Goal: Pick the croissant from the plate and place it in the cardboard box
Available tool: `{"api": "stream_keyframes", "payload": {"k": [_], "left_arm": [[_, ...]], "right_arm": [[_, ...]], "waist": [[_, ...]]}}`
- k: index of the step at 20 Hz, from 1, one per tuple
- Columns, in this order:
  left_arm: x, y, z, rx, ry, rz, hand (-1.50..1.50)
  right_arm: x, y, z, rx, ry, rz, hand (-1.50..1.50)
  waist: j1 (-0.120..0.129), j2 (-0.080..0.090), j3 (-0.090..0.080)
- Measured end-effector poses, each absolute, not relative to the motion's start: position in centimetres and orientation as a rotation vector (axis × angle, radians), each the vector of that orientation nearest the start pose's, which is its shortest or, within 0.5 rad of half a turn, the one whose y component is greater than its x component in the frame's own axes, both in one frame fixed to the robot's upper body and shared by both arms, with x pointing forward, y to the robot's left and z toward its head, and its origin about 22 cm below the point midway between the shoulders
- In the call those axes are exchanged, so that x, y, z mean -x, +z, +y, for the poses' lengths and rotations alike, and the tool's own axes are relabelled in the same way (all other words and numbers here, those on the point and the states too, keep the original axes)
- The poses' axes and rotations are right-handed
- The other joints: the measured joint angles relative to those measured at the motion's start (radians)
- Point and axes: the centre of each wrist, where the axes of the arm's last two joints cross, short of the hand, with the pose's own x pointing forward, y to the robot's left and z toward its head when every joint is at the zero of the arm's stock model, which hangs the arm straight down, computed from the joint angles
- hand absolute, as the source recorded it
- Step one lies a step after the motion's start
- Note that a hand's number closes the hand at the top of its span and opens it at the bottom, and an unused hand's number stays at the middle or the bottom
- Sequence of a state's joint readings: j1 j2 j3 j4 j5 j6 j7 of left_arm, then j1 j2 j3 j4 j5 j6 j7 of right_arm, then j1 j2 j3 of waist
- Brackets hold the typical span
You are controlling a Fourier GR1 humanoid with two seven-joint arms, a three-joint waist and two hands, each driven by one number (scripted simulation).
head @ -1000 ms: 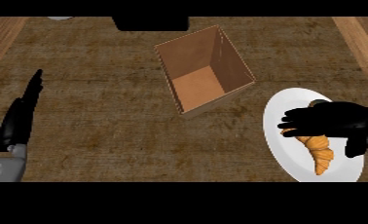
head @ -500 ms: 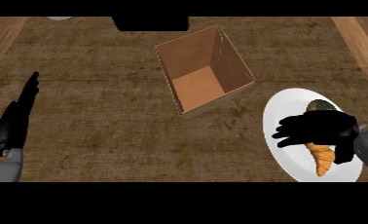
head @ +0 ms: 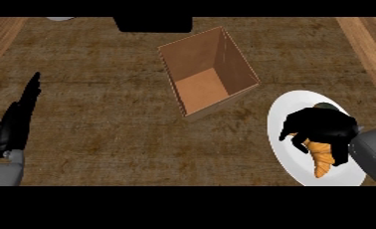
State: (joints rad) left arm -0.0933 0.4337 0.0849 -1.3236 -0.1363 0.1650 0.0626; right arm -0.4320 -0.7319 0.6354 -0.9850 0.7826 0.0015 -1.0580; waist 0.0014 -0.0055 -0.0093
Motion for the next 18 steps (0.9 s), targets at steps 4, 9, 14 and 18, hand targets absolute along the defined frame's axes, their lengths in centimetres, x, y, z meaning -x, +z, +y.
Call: {"api": "stream_keyframes", "payload": {"k": [4, 9, 14, 18], "left_arm": [[-25.8, 1.2, 36.7, -0.655, -0.196, -1.354, 0.0], [-24.7, 0.8, 38.0, -0.702, -0.152, -1.308, 0.0], [-23.8, 0.3, 38.8, -0.724, -0.134, -1.279, 0.0], [-23.3, 0.1, 38.8, -0.721, -0.137, -1.281, 0.0]], "right_arm": [[-30.8, 1.0, -34.2, -0.153, -2.861, 2.306, 1.5], [-29.3, -0.2, -38.3, -0.993, -2.909, 2.682, 1.5], [-28.6, 0.1, -39.1, -1.877, -2.597, 2.837, 1.5], [-29.5, 2.8, -36.7, -2.204, -2.155, 2.911, 1.5]], "waist": [[-0.013, -0.001, 0.003], [-0.097, -0.022, 0.001], [-0.126, -0.033, -0.001], [-0.118, -0.037, -0.001]]}}
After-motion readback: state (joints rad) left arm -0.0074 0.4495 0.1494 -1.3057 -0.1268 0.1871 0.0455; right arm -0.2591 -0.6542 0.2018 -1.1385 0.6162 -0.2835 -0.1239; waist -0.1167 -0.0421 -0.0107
